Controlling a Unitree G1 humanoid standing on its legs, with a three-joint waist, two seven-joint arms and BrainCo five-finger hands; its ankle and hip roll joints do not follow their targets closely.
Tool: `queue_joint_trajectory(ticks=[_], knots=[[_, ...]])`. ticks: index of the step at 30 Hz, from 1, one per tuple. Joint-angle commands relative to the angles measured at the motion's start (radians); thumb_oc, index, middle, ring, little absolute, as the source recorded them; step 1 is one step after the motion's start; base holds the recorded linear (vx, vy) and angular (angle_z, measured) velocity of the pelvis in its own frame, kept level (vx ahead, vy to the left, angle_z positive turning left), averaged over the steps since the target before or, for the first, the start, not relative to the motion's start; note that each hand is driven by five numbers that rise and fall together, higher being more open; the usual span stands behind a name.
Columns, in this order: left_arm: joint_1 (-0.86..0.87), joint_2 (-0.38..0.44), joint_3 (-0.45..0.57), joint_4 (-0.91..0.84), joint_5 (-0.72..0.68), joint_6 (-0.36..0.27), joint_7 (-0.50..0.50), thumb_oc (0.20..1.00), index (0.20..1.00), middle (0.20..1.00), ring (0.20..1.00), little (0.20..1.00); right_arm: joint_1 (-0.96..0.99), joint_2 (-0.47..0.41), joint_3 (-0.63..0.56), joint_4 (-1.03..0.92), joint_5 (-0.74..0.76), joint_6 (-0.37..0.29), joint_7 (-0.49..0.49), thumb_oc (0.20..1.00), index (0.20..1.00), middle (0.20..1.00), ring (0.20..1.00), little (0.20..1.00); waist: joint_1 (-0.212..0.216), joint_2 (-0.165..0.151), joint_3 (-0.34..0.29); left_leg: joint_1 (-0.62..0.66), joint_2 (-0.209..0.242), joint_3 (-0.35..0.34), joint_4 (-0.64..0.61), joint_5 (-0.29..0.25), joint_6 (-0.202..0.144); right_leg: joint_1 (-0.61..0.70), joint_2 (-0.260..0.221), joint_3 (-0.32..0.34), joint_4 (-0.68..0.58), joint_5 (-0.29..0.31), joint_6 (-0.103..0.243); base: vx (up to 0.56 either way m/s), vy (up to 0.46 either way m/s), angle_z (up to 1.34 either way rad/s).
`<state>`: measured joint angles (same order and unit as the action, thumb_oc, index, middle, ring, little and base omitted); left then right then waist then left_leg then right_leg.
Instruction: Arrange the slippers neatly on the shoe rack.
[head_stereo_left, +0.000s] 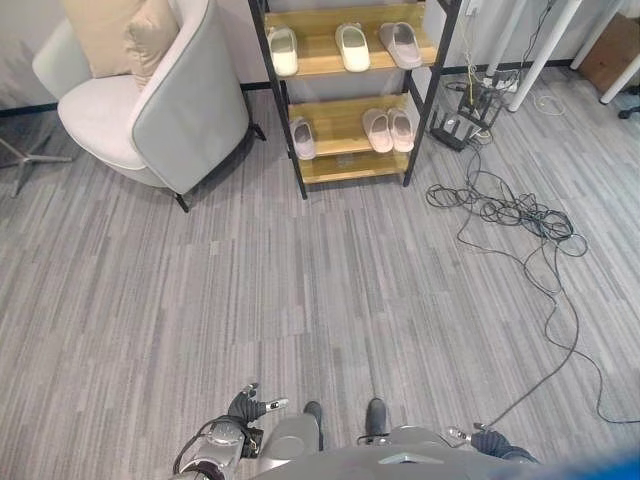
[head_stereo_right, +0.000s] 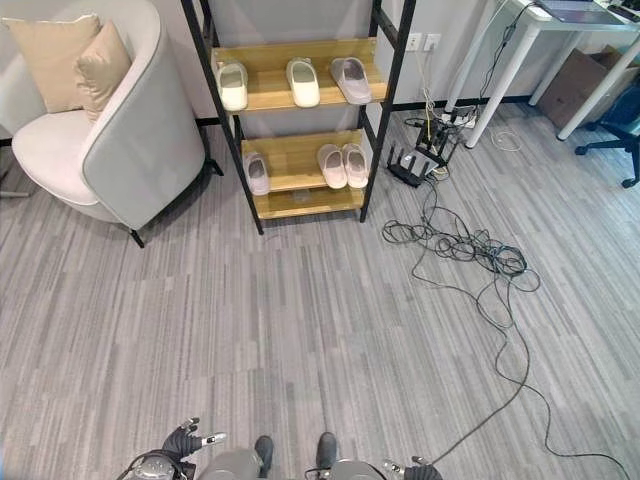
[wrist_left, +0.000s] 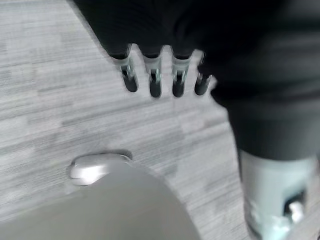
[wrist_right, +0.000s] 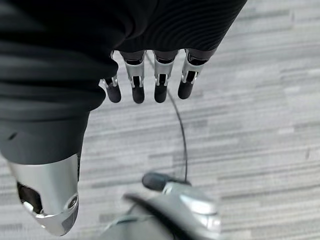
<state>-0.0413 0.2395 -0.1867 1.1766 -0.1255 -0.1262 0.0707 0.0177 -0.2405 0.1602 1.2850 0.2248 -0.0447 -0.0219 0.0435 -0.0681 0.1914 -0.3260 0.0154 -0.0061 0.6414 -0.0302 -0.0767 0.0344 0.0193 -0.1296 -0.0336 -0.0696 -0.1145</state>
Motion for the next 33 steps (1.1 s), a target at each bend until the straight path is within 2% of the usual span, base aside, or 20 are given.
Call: queue_joint_trajectory(ticks=[1, 2, 4, 5, 7, 10, 12, 14, 15, 16, 17, 18, 19, 20, 21, 24, 27, 29, 31, 33], knots=[[0.027, -0.024, -0.009, 0.011, 0.016, -0.009, -0.020, 1.000, 1.000, 1.000, 1.000, 1.000, 0.004, -0.033, -0.025, -0.001, 0.035, -0.010, 0.011, 1.000, 1.000, 1.000, 1.000, 1.000, 0.004, 0.012, -0.021, 0.071, 0.018, 0.012, -0.318, 0.025, 0.047, 0.038, -0.044, -0.022, 0.032, -0.041, 0.150, 0.28, 0.106, -0.08], [0.033, -0.028, -0.004, 0.031, 0.024, -0.002, -0.023, 1.000, 1.000, 1.000, 1.000, 1.000, 0.001, -0.026, 0.001, -0.002, -0.006, -0.006, 0.010, 1.000, 1.000, 1.000, 1.000, 1.000, 0.016, 0.011, -0.033, 0.069, 0.004, 0.028, -0.408, 0.025, 0.045, 0.056, -0.050, -0.033, 0.025, -0.051, 0.161, 0.29, 0.131, -0.11], [0.036, -0.028, -0.002, 0.041, 0.028, 0.001, -0.022, 1.000, 1.000, 1.000, 1.000, 1.000, 0.002, -0.025, 0.013, -0.007, -0.022, -0.005, 0.010, 1.000, 1.000, 1.000, 1.000, 1.000, 0.022, 0.011, -0.038, 0.073, -0.005, 0.028, -0.449, 0.040, 0.043, 0.066, -0.050, -0.033, 0.021, -0.055, 0.164, 0.24, 0.135, -0.11], [0.038, -0.018, 0.003, 0.073, 0.033, 0.005, -0.024, 1.000, 1.000, 1.000, 1.000, 1.000, -0.011, -0.033, 0.027, -0.028, -0.039, -0.006, 0.015, 1.000, 1.000, 1.000, 1.000, 1.000, 0.057, 0.010, -0.039, 0.008, -0.042, -0.015, -0.485, 0.105, 0.028, 0.102, -0.039, -0.013, 0.017, -0.071, 0.164, 0.18, 0.121, 0.02], [0.044, -0.018, 0.015, 0.091, 0.026, 0.008, -0.030, 1.000, 1.000, 1.000, 1.000, 1.000, -0.015, -0.031, 0.027, -0.032, -0.046, -0.006, 0.016, 1.000, 1.000, 1.000, 1.000, 1.000, 0.065, 0.010, -0.046, 0.030, -0.048, -0.036, -0.524, 0.101, 0.032, 0.105, -0.037, 0.001, 0.024, -0.077, 0.166, 0.24, 0.174, -0.58], [0.065, 0.001, 0.050, 0.130, 0.042, 0.024, -0.028, 1.000, 1.000, 1.000, 1.000, 1.000, -0.016, -0.013, 0.030, -0.039, -0.068, -0.001, 0.027, 1.000, 1.000, 1.000, 1.000, 1.000, 0.068, -0.011, -0.075, 0.097, -0.054, -0.056, -0.580, 0.098, 0.062, 0.098, -0.058, 0.006, 0.087, -0.066, 0.199, 0.29, 0.240, -0.86], [0.072, 0.021, 0.036, 0.131, 0.086, 0.027, -0.027, 1.000, 1.000, 1.000, 1.000, 1.000, -0.017, 0.013, 0.055, -0.051, -0.086, 0.007, 0.045, 1.000, 1.000, 1.000, 1.000, 1.000, 0.064, -0.030, -0.103, 0.160, -0.067, -0.048, -0.588, 0.061, 0.090, 0.085, -0.092, 0.022, 0.145, -0.008, 0.248, 0.35, 0.382, -0.21], [0.049, 0.046, 0.032, 0.104, 0.080, 0.024, -0.018, 1.000, 1.000, 1.000, 1.000, 1.000, -0.028, 0.022, 0.058, -0.063, -0.094, 0.014, 0.050, 1.000, 1.000, 1.000, 1.000, 1.000, 0.071, -0.044, -0.104, 0.183, -0.083, -0.045, -0.573, 0.023, 0.115, 0.057, -0.123, 0.009, 0.237, 0.045, 0.286, 0.22, 0.338, 0.09], [0.034, 0.058, 0.032, 0.091, 0.081, 0.024, -0.014, 1.000, 1.000, 1.000, 1.000, 1.000, -0.036, 0.022, 0.059, -0.072, -0.098, 0.017, 0.052, 1.000, 1.000, 1.000, 1.000, 1.000, 0.069, -0.042, -0.097, 0.187, -0.085, -0.044, -0.564, 0.012, 0.124, 0.015, -0.139, 0.008, 0.318, 0.098, 0.306, 0.09, 0.284, 0.25], [0.003, 0.069, 0.007, 0.087, 0.115, 0.032, 0.002, 1.000, 1.000, 1.000, 1.000, 1.000, -0.052, 0.024, 0.071, -0.081, -0.113, 0.020, 0.051, 1.000, 1.000, 1.000, 1.000, 1.000, 0.053, -0.031, -0.080, 0.198, -0.083, -0.047, -0.553, 0.001, 0.136, -0.043, -0.164, 0.004, 0.440, 0.210, 0.345, 0.04, 0.203, 0.24], [0.003, 0.069, 0.007, 0.087, 0.115, 0.032, 0.002, 1.000, 1.000, 1.000, 1.000, 1.000, -0.052, 0.024, 0.071, -0.081, -0.114, 0.020, 0.051, 1.000, 1.000, 1.000, 1.000, 1.000, 0.054, -0.031, -0.080, 0.198, -0.083, -0.047, -0.552, 0.000, 0.136, -0.043, -0.164, 0.005, 0.441, 0.209, 0.345, 0.11, 0.272, 0.30], [-0.014, 0.074, -0.042, 0.095, 0.185, 0.039, -0.002, 1.000, 1.000, 1.000, 1.000, 1.000, -0.064, 0.016, 0.092, -0.097, -0.152, 0.020, 0.044, 1.000, 1.000, 1.000, 1.000, 1.000, 0.029, 0.005, -0.068, 0.230, -0.060, -0.065, -0.566, -0.003, 0.143, -0.092, -0.171, -0.004, 0.542, 0.222, 0.323, 0.13, 0.200, 0.19], [-0.011, 0.075, -0.050, 0.102, 0.204, 0.041, -0.005, 1.000, 1.000, 1.000, 1.000, 1.000, -0.066, 0.014, 0.096, -0.100, -0.165, 0.019, 0.043, 1.000, 1.000, 1.000, 1.000, 1.000, 0.019, 0.016, -0.065, 0.253, -0.054, -0.070, -0.577, -0.008, 0.146, -0.114, -0.178, -0.014, 0.567, 0.211, 0.312, 0.33, 0.209, 0.23], [0.002, 0.076, -0.028, 0.140, 0.206, 0.052, -0.011, 1.000, 1.000, 1.000, 1.000, 1.000, -0.063, 0.017, 0.092, -0.102, -0.173, 0.020, 0.038, 1.000, 1.000, 1.000, 1.000, 1.000, 0.013, 0.017, -0.066, 0.295, -0.046, -0.072, -0.596, -0.037, 0.138, -0.129, -0.224, -0.082, 0.424, 0.138, 0.281, 0.30, 0.020, 0.04], [0.003, 0.077, -0.017, 0.150, 0.201, 0.057, -0.015, 1.000, 1.000, 1.000, 1.000, 1.000, -0.064, 0.013, 0.088, -0.100, -0.173, 0.022, 0.039, 1.000, 1.000, 1.000, 1.000, 1.000, 0.012, 0.010, -0.064, 0.300, -0.048, -0.077, -0.595, -0.045, 0.133, -0.124, -0.229, -0.087, 0.346, 0.123, 0.278, 0.31, -0.067, -0.08], [0.019, 0.063, 0.006, 0.194, 0.194, 0.059, -0.026, 1.000, 1.000, 1.000, 1.000, 1.000, -0.072, 0.008, 0.082, -0.123, -0.155, 0.020, 0.039, 1.000, 1.000, 1.000, 1.000, 1.000, -0.009, -0.004, -0.059, 0.338, -0.056, -0.096, -0.612, -0.066, 0.123, -0.158, -0.207, -0.026, 0.134, 0.133, 0.278, 0.21, -0.091, 0.16], [0.033, 0.046, 0.009, 0.217, 0.205, 0.061, -0.037, 1.000, 1.000, 1.000, 1.000, 1.000, -0.081, -0.001, 0.079, -0.134, -0.164, 0.020, 0.033, 1.000, 1.000, 1.000, 1.000, 1.000, -0.038, -0.003, -0.048, 0.394, -0.051, -0.119, -0.620, -0.097, 0.112, -0.221, -0.190, -0.002, 0.038, 0.201, 0.304, 0.28, -0.129, 0.27], [0.055, 0.040, 0.014, 0.224, 0.217, 0.061, -0.037, 1.000, 1.000, 1.000, 1.000, 1.000, -0.069, -0.010, 0.070, -0.127, -0.163, 0.019, 0.025, 1.000, 1.000, 1.000, 1.000, 1.000, -0.040, -0.014, -0.061, 0.432, -0.042, -0.124, -0.628, -0.124, 0.099, -0.191, -0.185, -0.012, 0.024, 0.201, 0.298, 0.31, -0.242, 0.57], [0.062, 0.036, 0.011, 0.217, 0.219, 0.060, -0.033, 1.000, 1.000, 1.000, 1.000, 1.000, -0.061, -0.020, 0.066, -0.123, -0.165, 0.018, 0.019, 1.000, 1.000, 1.000, 1.000, 1.000, -0.040, -0.012, -0.078, 0.459, -0.014, -0.137, -0.650, -0.122, 0.085, -0.179, -0.171, -0.018, 0.043, 0.189, 0.287, 0.26, -0.263, 0.16], [0.042, 0.032, 0.000, 0.192, 0.199, 0.056, -0.020, 1.000, 1.000, 1.000, 1.000, 1.000, -0.066, -0.027, 0.083, -0.126, -0.157, 0.008, 0.017, 1.000, 1.000, 1.000, 1.000, 1.000, -0.040, 0.002, -0.102, 0.467, 0.059, -0.163, -0.650, -0.110, 0.045, -0.170, -0.125, -0.043, 0.072, 0.131, 0.248, 0.31, -0.433, -0.11]])
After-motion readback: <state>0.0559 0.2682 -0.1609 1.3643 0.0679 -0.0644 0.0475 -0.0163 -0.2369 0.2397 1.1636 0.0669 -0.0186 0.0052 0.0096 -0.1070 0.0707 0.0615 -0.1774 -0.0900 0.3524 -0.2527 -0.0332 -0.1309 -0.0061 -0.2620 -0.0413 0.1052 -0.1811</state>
